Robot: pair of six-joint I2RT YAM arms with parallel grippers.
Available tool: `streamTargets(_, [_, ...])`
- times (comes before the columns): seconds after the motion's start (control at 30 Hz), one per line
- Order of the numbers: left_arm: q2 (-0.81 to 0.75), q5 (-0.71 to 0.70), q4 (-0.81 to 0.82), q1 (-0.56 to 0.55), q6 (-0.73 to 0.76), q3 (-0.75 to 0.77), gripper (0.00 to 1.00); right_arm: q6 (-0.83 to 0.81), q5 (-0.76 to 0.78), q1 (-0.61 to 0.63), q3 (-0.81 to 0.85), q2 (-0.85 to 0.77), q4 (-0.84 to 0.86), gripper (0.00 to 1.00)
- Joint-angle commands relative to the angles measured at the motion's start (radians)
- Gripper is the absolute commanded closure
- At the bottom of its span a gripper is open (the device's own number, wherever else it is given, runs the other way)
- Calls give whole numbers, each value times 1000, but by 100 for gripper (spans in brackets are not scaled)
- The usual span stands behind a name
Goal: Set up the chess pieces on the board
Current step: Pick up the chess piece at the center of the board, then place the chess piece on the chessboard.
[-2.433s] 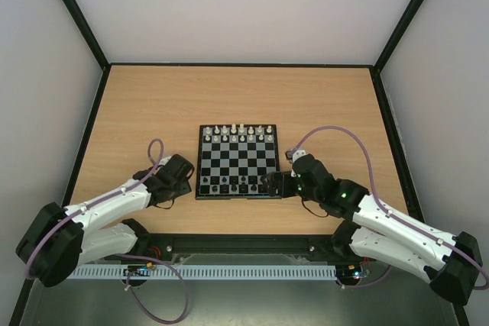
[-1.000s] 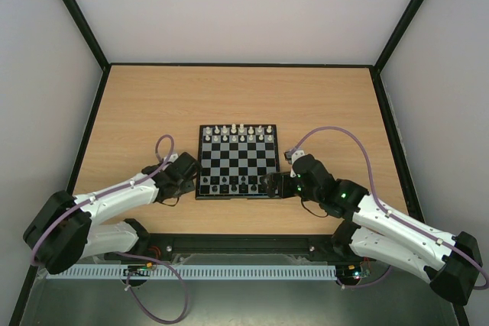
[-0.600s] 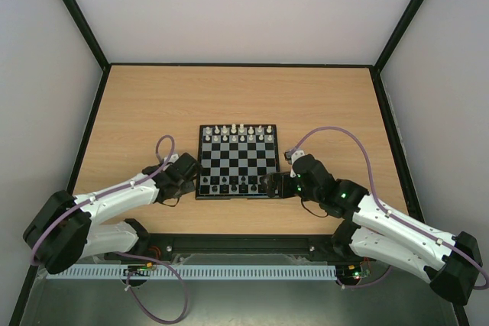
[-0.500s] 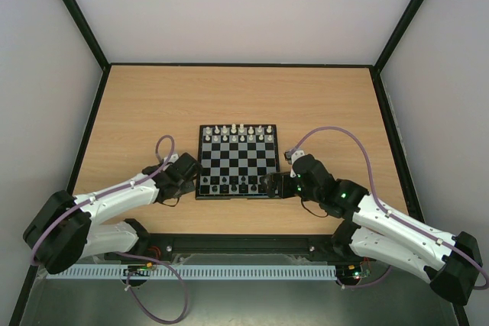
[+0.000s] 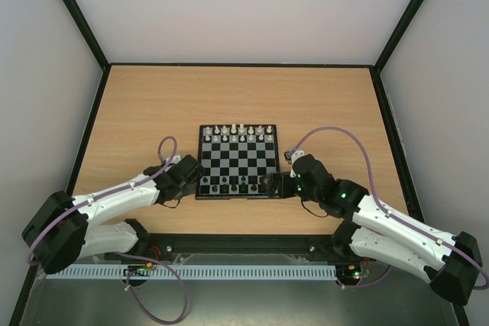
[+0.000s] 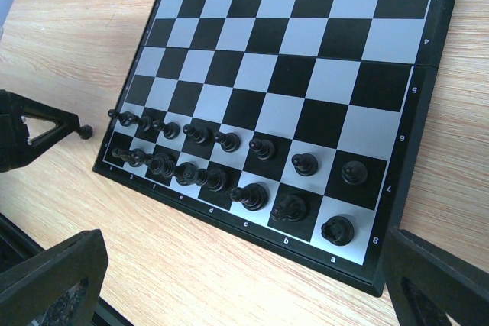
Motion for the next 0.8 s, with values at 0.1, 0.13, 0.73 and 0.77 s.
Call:
streamTargets(0.1, [-15, -45, -125, -77, -27, 117, 89, -15, 4, -2, -8, 0, -3, 1])
streamTargets(0.13, [-14, -48, -135, -87, -29, 130, 89, -14, 4, -1, -7, 1, -4, 1])
streamTargets(0.73, [127, -62, -203, -255, -16, 294, 89, -5, 66, -2, 6, 7, -26, 2])
streamTargets(0.77, [127, -63, -194, -259, -14, 290, 89, -5, 69, -1, 5, 8, -26, 2])
